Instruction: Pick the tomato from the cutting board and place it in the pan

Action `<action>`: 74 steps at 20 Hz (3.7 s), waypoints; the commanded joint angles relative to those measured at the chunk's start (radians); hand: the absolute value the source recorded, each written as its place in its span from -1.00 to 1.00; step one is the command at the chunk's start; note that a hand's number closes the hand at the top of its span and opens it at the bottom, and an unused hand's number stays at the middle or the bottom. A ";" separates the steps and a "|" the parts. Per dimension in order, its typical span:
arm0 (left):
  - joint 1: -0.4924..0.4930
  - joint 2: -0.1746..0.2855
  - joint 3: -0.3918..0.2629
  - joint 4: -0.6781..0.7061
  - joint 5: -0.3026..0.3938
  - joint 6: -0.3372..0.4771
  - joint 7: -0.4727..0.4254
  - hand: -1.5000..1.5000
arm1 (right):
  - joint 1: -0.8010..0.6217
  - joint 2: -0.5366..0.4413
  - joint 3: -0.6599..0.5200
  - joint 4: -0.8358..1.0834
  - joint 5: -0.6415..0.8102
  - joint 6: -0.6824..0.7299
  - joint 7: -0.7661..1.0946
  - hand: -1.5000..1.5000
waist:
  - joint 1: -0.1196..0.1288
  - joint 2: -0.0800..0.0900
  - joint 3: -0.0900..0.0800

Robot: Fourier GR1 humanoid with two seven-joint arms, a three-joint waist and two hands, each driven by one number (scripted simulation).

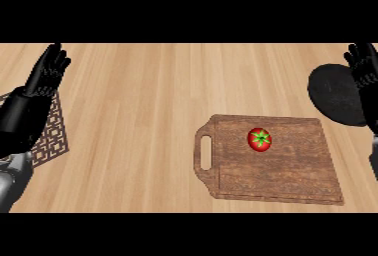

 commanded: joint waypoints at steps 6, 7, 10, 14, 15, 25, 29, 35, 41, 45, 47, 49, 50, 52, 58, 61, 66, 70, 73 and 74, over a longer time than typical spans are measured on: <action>0.040 -0.131 0.038 0.179 0.034 0.115 0.106 0.00 | 0.125 0.191 0.118 0.222 -0.112 0.211 -0.145 1.00 | 0.026 -0.034 -0.004; 0.070 -0.157 0.010 0.165 0.068 0.088 0.150 0.00 | 0.154 0.191 0.136 0.252 -0.014 0.116 -0.135 1.00 | 0.022 -0.043 -0.006; 0.087 -0.130 0.050 0.165 0.076 0.101 0.162 0.00 | 0.309 0.190 0.086 0.107 0.166 -0.192 -0.299 -1.00 | -0.028 -0.060 -0.008; 0.099 -0.134 0.054 0.126 0.081 0.111 0.200 0.00 | 0.480 0.121 0.058 -0.059 0.239 -0.286 -0.319 -1.00 | -0.029 -0.065 -0.009; 0.084 -0.171 0.040 0.174 0.048 0.139 0.165 0.00 | 0.506 0.103 0.056 -0.090 0.262 -0.295 -0.318 -1.00 | -0.028 -0.060 -0.009; 0.074 -0.197 0.030 0.172 0.039 0.118 0.155 0.00 | 0.547 -0.313 0.028 -0.551 0.324 0.010 0.338 -1.00 | -0.002 -0.055 -0.013; 0.025 -0.187 0.050 0.205 0.030 0.098 0.190 0.00 | 0.481 -0.363 -0.051 -0.687 0.238 0.104 0.548 -1.00 | -0.001 -0.054 -0.010; 0.023 -0.203 0.055 0.229 -0.003 0.068 0.162 0.00 | 0.146 -0.328 0.079 -0.639 0.299 0.179 0.803 -1.00 | 0.026 -0.051 -0.009; 0.054 -0.205 0.092 0.185 0.005 0.040 0.178 0.00 | 0.047 -0.151 0.189 -0.505 0.318 0.213 0.740 -1.00 | 0.024 -0.051 -0.008; -0.032 -0.240 0.105 0.212 -0.028 0.067 0.237 0.00 | 0.096 -0.102 0.193 -0.590 0.341 0.258 0.759 -1.00 | 0.007 -0.052 -0.008; 0.004 -0.237 0.100 0.157 -0.040 0.057 0.265 0.00 | 0.041 -0.062 0.237 -0.520 0.424 0.274 0.809 -1.00 | 0.014 -0.053 -0.008; 0.084 -0.230 0.098 0.090 -0.046 0.057 0.235 0.00 | 0.036 -0.012 0.291 -0.554 0.467 0.249 0.934 -1.00 | 0.018 -0.055 -0.008; 0.113 -0.261 0.074 0.089 -0.074 0.072 0.224 0.00 | 0.036 0.004 0.271 -0.518 0.457 0.269 0.911 -1.00 | 0.016 -0.054 -0.008; 0.099 -0.286 0.086 0.199 -0.105 0.057 0.114 0.00 | 0.008 0.025 0.246 -0.460 0.476 0.285 0.885 -1.00 | 0.013 -0.052 -0.008; 0.075 -0.272 0.130 0.125 -0.088 0.034 0.226 0.00 | 0.021 0.091 0.266 -0.450 0.603 0.304 0.966 -1.00 | 0.013 -0.054 -0.008; 0.064 -0.312 0.128 0.228 -0.122 0.036 0.135 0.00 | 0.036 0.086 0.220 -0.309 0.587 0.332 0.829 -1.00 | 0.012 -0.052 -0.008; 0.100 -0.294 0.157 0.138 -0.102 -0.007 0.197 0.00 | 0.098 0.129 0.210 -0.252 0.601 0.354 0.727 -1.00 | 0.014 -0.052 -0.007; 0.073 -0.304 0.177 0.162 -0.126 -0.014 0.199 0.00 | 0.018 0.178 0.199 -0.209 0.602 0.435 0.751 -1.00 | 0.013 -0.053 -0.008; 0.069 -0.352 0.159 0.170 -0.153 0.003 0.200 0.00 | 0.071 0.174 0.179 -0.232 0.624 0.467 0.705 -1.00 | 0.010 -0.053 -0.008; 0.112 -0.324 0.180 0.164 -0.138 -0.037 0.156 0.00 | 0.092 0.189 0.210 -0.261 0.649 0.464 0.737 -1.00 | 0.011 -0.054 -0.008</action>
